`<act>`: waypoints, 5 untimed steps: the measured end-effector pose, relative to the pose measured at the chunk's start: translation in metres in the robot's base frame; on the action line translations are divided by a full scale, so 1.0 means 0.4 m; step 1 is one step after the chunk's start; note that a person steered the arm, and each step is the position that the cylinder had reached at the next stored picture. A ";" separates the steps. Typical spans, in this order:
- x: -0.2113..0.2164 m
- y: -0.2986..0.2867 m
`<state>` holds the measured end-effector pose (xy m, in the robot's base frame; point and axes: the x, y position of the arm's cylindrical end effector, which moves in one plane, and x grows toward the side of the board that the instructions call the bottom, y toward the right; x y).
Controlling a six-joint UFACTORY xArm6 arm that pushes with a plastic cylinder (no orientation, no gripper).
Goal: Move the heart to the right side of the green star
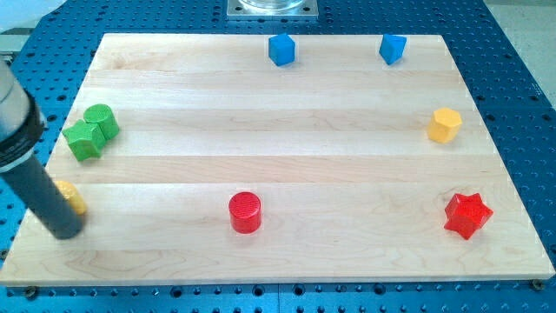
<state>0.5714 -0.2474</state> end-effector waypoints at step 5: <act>0.002 0.065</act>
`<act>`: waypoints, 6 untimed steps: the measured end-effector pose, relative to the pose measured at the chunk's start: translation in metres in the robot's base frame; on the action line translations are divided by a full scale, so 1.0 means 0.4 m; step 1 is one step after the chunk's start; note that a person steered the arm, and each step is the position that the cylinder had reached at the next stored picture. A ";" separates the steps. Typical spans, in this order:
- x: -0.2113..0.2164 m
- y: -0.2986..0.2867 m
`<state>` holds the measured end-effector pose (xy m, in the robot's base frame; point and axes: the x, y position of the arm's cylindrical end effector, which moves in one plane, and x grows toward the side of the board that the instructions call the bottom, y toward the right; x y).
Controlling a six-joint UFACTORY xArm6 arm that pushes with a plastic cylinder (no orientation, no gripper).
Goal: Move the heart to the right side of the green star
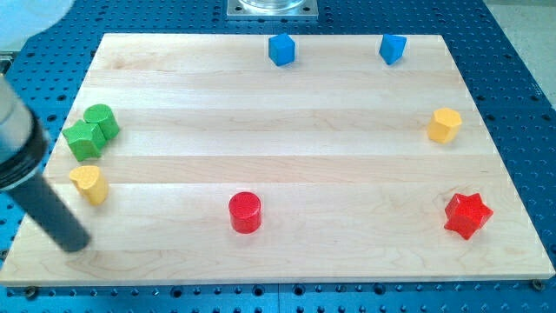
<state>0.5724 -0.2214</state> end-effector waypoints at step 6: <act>-0.249 0.063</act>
